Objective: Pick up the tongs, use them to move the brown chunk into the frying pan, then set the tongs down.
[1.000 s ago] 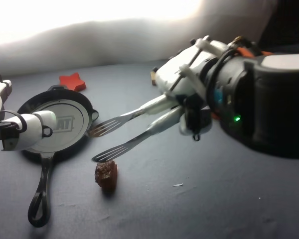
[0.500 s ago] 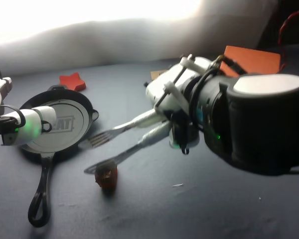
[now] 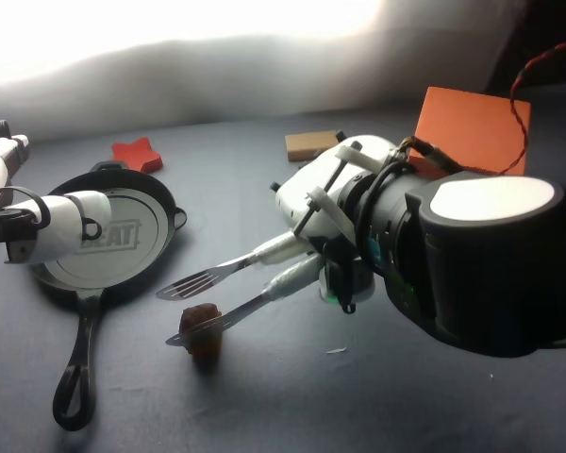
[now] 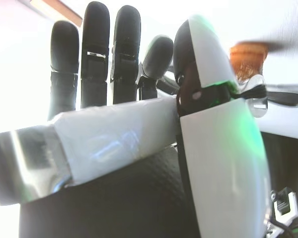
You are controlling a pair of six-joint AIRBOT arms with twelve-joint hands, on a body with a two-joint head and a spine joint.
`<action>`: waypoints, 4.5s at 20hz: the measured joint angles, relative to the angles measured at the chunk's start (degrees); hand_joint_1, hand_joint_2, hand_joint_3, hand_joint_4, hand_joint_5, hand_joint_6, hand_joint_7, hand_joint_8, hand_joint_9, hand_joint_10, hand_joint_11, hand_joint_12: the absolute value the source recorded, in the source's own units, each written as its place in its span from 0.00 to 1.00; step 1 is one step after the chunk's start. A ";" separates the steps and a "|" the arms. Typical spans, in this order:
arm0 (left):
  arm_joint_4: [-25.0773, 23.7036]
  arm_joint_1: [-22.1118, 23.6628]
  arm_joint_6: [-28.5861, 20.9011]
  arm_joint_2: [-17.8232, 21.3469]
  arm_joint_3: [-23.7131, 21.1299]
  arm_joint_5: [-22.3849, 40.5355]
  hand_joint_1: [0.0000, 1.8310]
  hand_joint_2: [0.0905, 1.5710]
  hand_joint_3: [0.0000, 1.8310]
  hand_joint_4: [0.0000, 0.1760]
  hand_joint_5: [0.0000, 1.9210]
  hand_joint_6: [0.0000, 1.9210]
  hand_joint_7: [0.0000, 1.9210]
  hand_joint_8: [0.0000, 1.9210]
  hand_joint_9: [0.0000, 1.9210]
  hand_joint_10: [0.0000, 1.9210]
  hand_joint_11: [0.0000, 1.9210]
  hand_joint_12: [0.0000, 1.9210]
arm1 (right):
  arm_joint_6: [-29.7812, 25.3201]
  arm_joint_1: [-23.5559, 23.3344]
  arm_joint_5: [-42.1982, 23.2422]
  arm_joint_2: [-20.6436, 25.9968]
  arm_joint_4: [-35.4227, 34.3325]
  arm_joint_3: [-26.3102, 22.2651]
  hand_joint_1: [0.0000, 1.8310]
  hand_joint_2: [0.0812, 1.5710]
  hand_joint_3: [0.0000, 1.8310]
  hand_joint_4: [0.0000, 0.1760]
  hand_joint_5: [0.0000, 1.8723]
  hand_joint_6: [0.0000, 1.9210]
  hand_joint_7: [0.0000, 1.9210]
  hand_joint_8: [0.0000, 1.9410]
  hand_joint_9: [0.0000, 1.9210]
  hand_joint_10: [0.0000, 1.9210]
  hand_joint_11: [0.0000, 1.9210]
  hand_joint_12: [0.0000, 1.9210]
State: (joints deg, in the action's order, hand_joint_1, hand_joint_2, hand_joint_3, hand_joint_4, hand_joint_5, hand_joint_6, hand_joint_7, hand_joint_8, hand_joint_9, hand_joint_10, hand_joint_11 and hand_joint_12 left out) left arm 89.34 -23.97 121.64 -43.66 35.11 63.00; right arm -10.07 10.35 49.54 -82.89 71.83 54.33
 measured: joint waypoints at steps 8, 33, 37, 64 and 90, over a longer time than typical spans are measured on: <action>-0.22 2.84 1.66 0.00 -0.26 -0.33 0.01 0.80 0.00 0.00 0.03 0.00 0.04 0.00 0.03 0.00 0.00 0.10 | -0.79 1.18 -0.90 -1.36 0.70 2.03 0.56 0.74 0.00 0.00 0.47 0.06 0.52 0.00 0.46 0.12 0.23 0.70; 4.63 1.99 2.56 -0.04 -3.63 6.05 0.01 0.80 0.00 0.01 0.04 0.00 0.04 0.00 0.03 0.00 0.00 0.11 | -0.11 3.43 -1.31 0.52 0.98 2.12 0.55 0.73 0.00 0.00 0.48 0.03 0.52 0.00 0.47 0.10 0.24 0.69; 4.57 1.99 2.56 -0.04 -3.63 6.03 0.02 0.80 0.00 0.00 0.04 0.00 0.03 0.00 0.03 0.00 0.00 0.09 | 1.27 2.34 -1.73 0.31 0.70 2.12 0.56 0.72 0.00 0.00 0.47 0.02 0.51 0.00 0.47 0.10 0.24 0.69; 5.01 2.01 2.40 -0.07 -3.65 7.13 0.01 0.80 0.00 0.00 0.04 0.00 0.05 0.00 0.03 0.00 0.00 0.13 | 7.34 0.72 -3.78 -0.96 -1.84 2.14 0.57 0.70 0.00 0.00 0.43 0.00 0.47 0.00 0.43 0.07 0.16 0.72; 5.11 1.99 2.38 -0.07 -3.76 7.80 0.01 0.80 0.00 0.00 0.05 0.00 0.05 0.00 0.04 0.00 0.00 0.15 | 10.23 2.12 -4.52 1.31 -1.86 0.44 0.27 0.90 0.01 0.33 0.67 0.81 0.77 0.85 0.78 0.97 0.73 1.00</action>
State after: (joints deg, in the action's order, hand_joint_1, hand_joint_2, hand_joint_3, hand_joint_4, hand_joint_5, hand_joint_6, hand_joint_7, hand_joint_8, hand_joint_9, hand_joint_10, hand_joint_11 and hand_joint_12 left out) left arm 94.45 -21.98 124.03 -43.72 31.35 70.81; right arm 0.16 12.47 45.01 -81.58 69.97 54.76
